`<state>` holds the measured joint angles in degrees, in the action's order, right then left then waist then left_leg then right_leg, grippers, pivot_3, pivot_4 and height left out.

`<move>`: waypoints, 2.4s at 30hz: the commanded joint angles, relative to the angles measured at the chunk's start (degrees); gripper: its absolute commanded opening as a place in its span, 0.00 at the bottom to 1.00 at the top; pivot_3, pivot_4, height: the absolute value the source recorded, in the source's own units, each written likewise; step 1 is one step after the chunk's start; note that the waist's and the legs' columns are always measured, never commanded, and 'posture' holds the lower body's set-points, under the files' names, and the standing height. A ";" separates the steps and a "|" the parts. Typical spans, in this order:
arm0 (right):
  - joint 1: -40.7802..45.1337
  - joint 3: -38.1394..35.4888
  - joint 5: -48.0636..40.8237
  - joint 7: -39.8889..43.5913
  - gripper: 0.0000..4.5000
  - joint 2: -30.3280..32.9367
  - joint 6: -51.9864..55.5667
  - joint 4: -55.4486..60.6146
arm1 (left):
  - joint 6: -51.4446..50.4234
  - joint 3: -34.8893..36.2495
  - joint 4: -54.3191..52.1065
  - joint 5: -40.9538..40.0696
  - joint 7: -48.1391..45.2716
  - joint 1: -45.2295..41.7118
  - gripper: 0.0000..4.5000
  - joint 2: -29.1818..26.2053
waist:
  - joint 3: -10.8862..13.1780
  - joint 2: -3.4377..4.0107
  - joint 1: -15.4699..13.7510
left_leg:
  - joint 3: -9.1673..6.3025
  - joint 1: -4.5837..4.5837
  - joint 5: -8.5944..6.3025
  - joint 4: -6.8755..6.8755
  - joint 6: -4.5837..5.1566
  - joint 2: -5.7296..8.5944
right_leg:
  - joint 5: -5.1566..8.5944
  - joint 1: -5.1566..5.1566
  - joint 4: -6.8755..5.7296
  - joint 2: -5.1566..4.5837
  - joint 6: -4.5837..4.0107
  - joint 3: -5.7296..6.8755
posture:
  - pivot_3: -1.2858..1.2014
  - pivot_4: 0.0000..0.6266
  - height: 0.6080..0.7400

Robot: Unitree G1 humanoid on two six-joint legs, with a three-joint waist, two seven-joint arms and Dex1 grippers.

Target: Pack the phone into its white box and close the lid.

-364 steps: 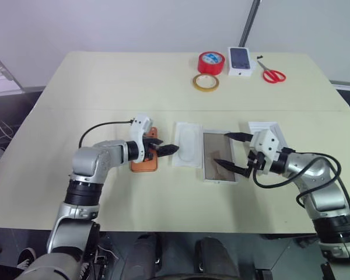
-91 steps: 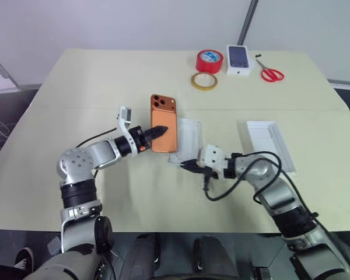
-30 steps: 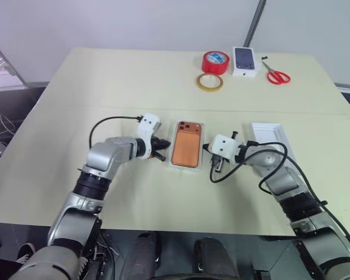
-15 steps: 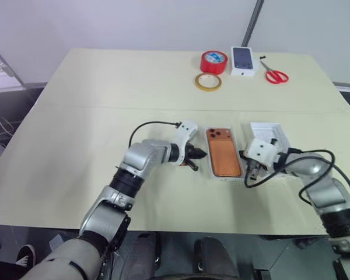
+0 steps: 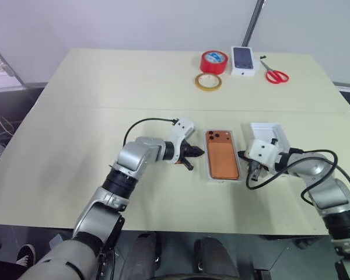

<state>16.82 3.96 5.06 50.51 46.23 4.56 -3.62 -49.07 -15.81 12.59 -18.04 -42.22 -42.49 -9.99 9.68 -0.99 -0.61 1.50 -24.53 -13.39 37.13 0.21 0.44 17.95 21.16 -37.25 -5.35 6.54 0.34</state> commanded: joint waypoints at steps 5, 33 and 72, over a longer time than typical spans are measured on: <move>2.42 -6.32 -8.17 1.61 0.40 0.63 5.86 2.44 | 2.96 7.15 -5.71 -3.56 -1.76 1.75 0.18 -2.54 | 0.02 0.02 -0.08 | 0.00 -0.02 0.00 0.00 0.00 0.00 | 0.00 0.01 0.00 -0.02 0.00 0.00 | 0.52 0.24 0.91; 2.70 -16.57 -21.44 -15.72 1.00 -4.50 73.95 26.06 | 39.50 16.04 -11.19 -7.69 -27.77 19.69 0.98 -21.07 | 0.02 0.12 0.21 | 0.00 -0.08 -0.17 -0.18 0.24 -0.01 | 0.01 0.20 0.05 -0.24 -0.09 -0.04 | 0.52 0.24 0.91; 14.96 -14.17 -24.66 -26.53 0.00 -8.78 80.48 15.46 | 38.74 13.53 -17.45 -7.40 -23.71 25.48 1.00 -18.59 | 0.03 0.15 1.48 | 0.01 -0.18 -0.18 -0.22 0.28 -0.01 | -0.01 0.29 0.08 -0.22 -0.08 -0.03 | 0.52 0.24 0.91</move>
<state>29.85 -6.54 -19.05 25.07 38.83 84.29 10.94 -10.73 -1.99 -4.53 -25.47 -66.14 -16.10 -28.64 9.70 -0.84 0.88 1.50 -24.71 -13.57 36.90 0.49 0.43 17.95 21.46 -37.17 -5.57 6.46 0.31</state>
